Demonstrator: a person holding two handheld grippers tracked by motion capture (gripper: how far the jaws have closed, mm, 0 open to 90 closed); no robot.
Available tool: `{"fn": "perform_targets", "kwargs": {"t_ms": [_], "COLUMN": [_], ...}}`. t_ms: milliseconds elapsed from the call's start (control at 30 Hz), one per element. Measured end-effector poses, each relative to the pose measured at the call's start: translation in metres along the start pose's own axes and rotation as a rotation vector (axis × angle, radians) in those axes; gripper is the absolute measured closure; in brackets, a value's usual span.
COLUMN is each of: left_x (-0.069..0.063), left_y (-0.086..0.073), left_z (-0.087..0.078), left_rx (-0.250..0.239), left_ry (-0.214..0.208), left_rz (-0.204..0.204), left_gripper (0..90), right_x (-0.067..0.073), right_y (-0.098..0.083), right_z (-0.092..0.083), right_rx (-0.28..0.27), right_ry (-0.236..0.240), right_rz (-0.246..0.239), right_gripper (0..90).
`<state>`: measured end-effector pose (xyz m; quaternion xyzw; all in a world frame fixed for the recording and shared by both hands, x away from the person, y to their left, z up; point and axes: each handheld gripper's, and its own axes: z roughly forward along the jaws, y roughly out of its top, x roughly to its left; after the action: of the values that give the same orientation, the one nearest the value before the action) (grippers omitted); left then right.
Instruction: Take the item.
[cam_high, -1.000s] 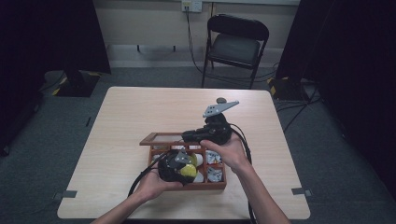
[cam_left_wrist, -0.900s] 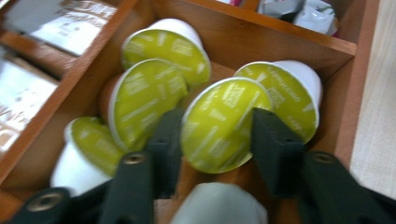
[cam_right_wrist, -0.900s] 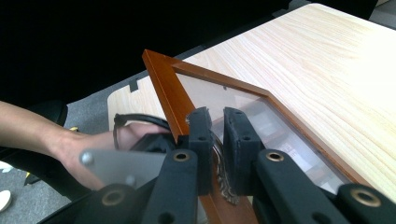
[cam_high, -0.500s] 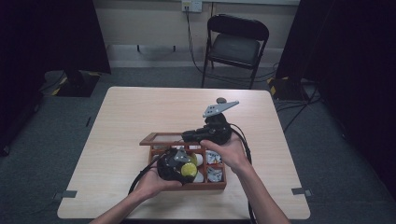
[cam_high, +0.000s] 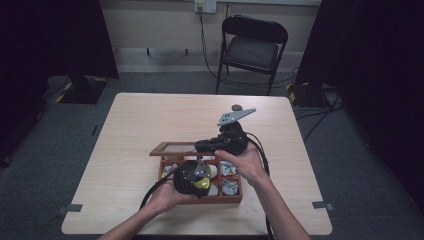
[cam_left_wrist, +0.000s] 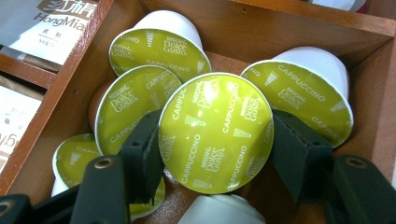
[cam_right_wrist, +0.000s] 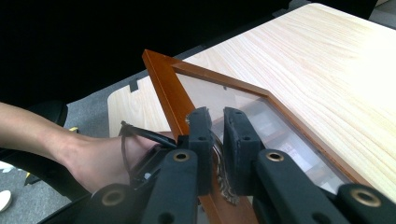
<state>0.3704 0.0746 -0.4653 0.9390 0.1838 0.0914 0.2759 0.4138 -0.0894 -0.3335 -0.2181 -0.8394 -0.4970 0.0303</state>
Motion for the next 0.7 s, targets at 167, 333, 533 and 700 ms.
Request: {"fn": "perform_targets", "kwargs": {"t_ms": [167,333,533,700], "left_x": [0.0,0.0,-0.006,-0.005], "left_y": [0.0,0.0,-0.002,-0.005], "left_z": [-0.001,-0.005,-0.013,-0.023], "left_rx": [-0.001,-0.018,-0.058,-0.082], "left_ry": [-0.002,-0.006,0.015,0.009], "left_rz": [-0.012,-0.016,-0.021,-0.024], "left_gripper": [39.6,39.7,39.7,39.7], "right_x": [0.0,0.0,0.0,0.0], "right_y": [0.0,0.0,0.0,0.0], "right_z": [0.0,0.0,0.0,0.0], "right_rx": [0.0,0.0,0.0,0.0], "right_ry": [0.0,0.0,0.0,0.001], "right_rz": [-0.001,-0.001,0.0,0.001], "right_gripper": [82.2,82.2,82.2,82.2]}}
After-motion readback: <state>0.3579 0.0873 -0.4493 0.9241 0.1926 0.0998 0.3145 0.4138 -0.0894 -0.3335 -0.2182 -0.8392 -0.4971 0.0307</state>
